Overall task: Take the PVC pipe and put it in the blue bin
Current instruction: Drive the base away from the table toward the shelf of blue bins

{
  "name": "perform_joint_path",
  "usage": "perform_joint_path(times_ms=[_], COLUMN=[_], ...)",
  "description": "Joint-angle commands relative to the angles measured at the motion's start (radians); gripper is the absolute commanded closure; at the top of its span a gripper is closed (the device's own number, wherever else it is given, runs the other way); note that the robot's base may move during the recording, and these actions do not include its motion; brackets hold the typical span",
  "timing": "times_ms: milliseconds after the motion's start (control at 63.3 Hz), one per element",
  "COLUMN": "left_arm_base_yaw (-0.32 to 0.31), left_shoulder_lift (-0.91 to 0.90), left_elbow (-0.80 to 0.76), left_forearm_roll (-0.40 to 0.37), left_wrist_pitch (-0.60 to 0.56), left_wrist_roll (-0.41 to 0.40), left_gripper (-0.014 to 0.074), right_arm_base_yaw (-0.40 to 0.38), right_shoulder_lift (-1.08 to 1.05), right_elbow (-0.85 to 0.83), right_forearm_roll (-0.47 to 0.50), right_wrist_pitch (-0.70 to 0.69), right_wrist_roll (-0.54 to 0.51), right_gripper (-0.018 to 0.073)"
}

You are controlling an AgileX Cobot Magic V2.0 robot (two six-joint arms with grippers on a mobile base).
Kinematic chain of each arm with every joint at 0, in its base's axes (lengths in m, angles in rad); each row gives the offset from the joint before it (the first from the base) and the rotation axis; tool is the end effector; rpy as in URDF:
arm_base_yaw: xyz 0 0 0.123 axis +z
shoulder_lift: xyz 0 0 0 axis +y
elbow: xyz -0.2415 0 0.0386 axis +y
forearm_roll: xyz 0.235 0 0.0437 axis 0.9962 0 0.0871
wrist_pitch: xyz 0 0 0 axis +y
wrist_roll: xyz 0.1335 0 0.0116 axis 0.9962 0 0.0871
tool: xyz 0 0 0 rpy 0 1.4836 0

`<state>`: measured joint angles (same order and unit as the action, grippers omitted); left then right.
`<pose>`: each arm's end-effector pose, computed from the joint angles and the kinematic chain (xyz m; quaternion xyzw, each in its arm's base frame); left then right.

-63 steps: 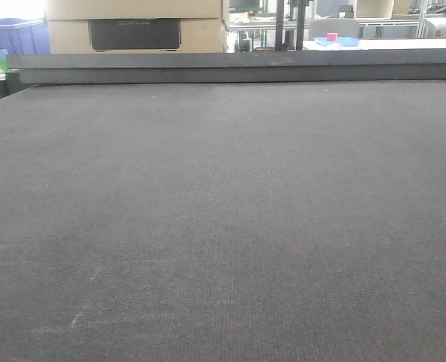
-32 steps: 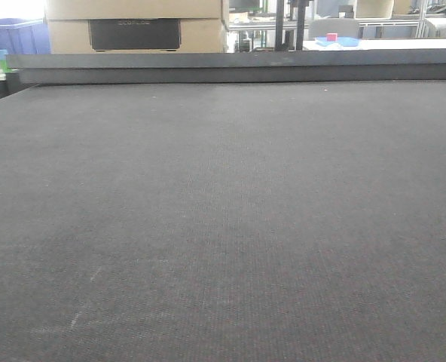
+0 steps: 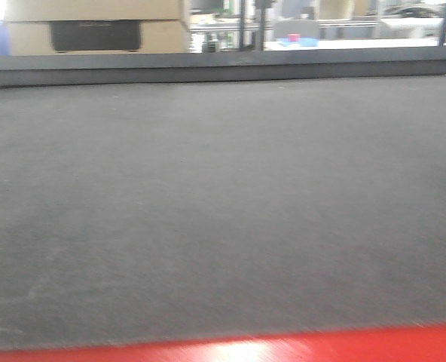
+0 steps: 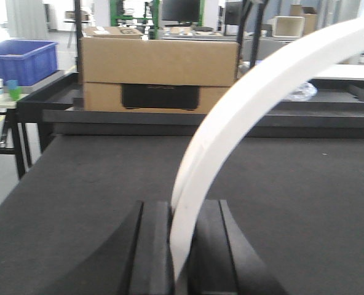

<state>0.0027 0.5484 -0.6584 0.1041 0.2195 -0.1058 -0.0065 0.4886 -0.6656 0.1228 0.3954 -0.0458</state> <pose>0.1767 0.0035 0.3482 -0.0104 0.7145 0.0076 0.6995 0.1613 0.0053 0.3376 0.0122 0.7509 0.0379 0.6592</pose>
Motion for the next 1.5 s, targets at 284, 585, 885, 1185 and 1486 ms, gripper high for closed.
perform_joint_path(times_ms=[284,585,885,1185,1486], left_arm_base_yaw=[0.003,0.003,0.003,0.003,0.003], left_shoulder_lift=[-0.006,-0.006,-0.006,-0.006,-0.006], left_elbow=[-0.004,-0.004,-0.004,-0.004,-0.004], left_forearm_roll=[-0.005,-0.005,-0.005,-0.005,-0.005], left_wrist_pitch=[-0.027,-0.027,-0.027,-0.027,-0.027], left_wrist_roll=[-0.002,-0.002,-0.002,-0.002,-0.002], left_gripper=[0.0707,0.0707,0.0707,0.0707,0.0707], right_arm_base_yaw=[0.001,0.001,0.001,0.001,0.001], right_shoulder_lift=[-0.005,-0.005,-0.005,-0.005,-0.005], right_elbow=[-0.002,-0.002,-0.002,-0.002,-0.002], right_forearm_roll=[-0.008,-0.008,-0.008,-0.008,-0.008], right_wrist_pitch=[-0.028,-0.028,-0.028,-0.028,-0.028], right_wrist_roll=[-0.01,-0.01,-0.01,-0.01,-0.01], right_gripper=[0.0728,0.0728,0.0728,0.0728,0.0728])
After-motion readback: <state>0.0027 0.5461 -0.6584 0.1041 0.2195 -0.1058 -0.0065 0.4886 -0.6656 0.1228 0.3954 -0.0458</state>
